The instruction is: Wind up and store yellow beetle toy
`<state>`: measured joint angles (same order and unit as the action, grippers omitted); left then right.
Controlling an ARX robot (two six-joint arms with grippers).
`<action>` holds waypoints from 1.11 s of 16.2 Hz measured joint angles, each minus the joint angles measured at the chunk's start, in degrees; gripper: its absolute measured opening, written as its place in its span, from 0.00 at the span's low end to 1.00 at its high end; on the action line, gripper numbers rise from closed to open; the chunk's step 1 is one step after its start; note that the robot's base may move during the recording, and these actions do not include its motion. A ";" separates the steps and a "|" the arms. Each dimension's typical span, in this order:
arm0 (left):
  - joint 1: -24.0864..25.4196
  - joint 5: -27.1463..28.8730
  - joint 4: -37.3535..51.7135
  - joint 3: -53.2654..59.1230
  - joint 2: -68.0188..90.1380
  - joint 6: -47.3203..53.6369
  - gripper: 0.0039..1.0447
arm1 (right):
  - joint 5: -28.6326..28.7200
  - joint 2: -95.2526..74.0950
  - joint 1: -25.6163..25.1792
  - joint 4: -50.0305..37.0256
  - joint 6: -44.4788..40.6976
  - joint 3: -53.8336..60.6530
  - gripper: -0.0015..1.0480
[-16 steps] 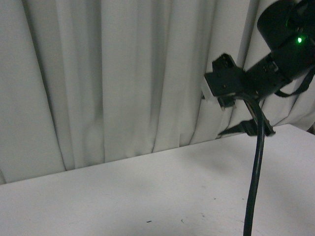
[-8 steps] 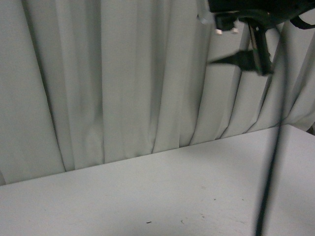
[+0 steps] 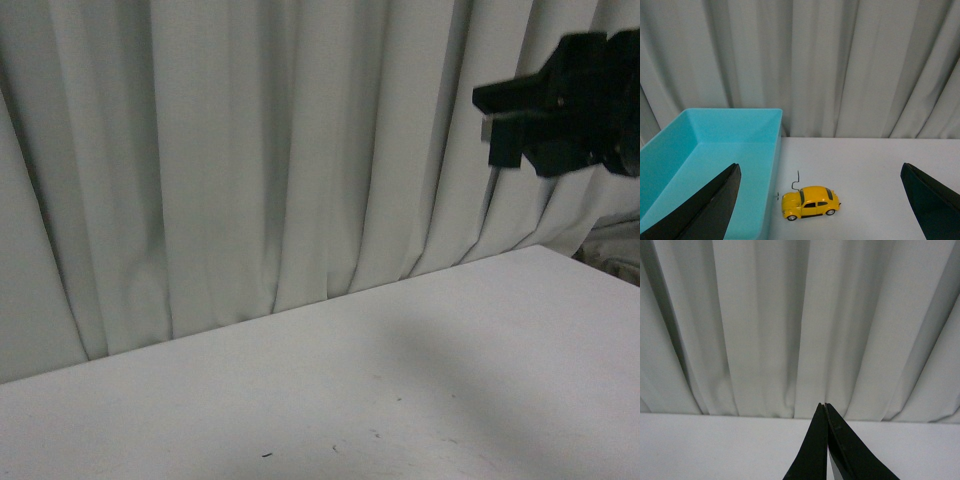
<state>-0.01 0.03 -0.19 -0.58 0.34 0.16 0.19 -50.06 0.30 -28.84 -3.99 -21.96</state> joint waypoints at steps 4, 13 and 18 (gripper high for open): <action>0.00 0.02 -0.02 0.00 0.00 0.00 0.94 | -0.04 6.80 0.02 -1.33 2.75 8.83 0.02; 0.00 0.02 -0.02 0.00 0.00 0.00 0.94 | -0.11 22.47 0.00 5.07 3.08 18.36 0.02; 0.00 0.02 -0.02 0.00 0.00 0.00 0.94 | -0.09 29.35 0.02 8.87 3.13 21.38 0.02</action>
<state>-0.01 0.05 -0.21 -0.58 0.34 0.16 0.10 -20.71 0.32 -19.97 -0.86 -0.58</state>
